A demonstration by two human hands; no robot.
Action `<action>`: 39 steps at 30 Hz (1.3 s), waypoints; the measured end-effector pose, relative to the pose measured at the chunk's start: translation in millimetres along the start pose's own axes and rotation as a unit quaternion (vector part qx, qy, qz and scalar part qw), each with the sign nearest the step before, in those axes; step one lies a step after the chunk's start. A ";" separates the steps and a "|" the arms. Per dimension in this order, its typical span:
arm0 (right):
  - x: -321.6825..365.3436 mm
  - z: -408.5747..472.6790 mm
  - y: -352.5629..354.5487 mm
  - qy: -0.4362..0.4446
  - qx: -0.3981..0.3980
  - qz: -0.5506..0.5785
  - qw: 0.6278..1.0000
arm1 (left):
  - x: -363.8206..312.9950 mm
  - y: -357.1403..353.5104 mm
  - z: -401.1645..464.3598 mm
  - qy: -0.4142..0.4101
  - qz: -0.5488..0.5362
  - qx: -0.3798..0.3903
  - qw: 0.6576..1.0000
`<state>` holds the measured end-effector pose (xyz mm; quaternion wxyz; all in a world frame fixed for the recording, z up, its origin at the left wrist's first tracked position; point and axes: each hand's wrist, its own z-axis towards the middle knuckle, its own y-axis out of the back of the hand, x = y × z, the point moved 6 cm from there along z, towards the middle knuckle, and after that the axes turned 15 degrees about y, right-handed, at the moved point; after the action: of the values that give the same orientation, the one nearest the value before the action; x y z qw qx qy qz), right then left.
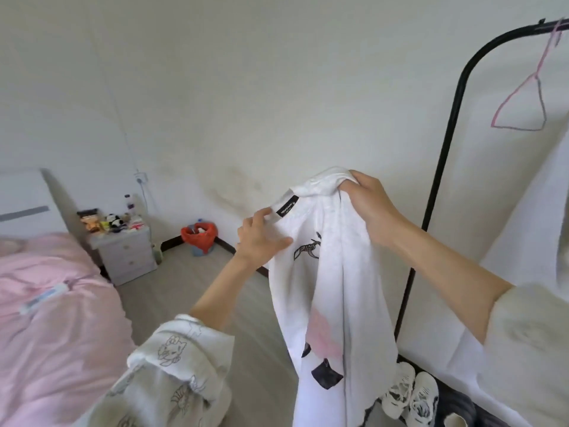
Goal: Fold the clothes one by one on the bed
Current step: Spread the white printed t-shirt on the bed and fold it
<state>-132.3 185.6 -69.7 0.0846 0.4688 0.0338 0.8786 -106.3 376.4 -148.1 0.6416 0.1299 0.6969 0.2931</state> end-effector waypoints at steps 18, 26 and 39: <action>179.1 -97.0 -246.5 0.110 0.047 0.136 0.984 | 182.7 332.0 -171.4 -0.015 -0.091 -0.170 0.981; 219.2 -133.6 -334.8 0.147 0.029 0.032 0.988 | 196.7 466.1 -252.0 -0.133 0.028 -0.263 0.955; 269.3 -145.1 -421.6 0.227 0.046 -0.097 0.968 | 254.1 572.9 -295.8 0.096 0.120 -0.553 0.819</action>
<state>-350.4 651.6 11.0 0.1380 0.2546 0.1378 0.9472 -541.4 901.6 -25.1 0.4953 -0.1926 0.4549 0.7145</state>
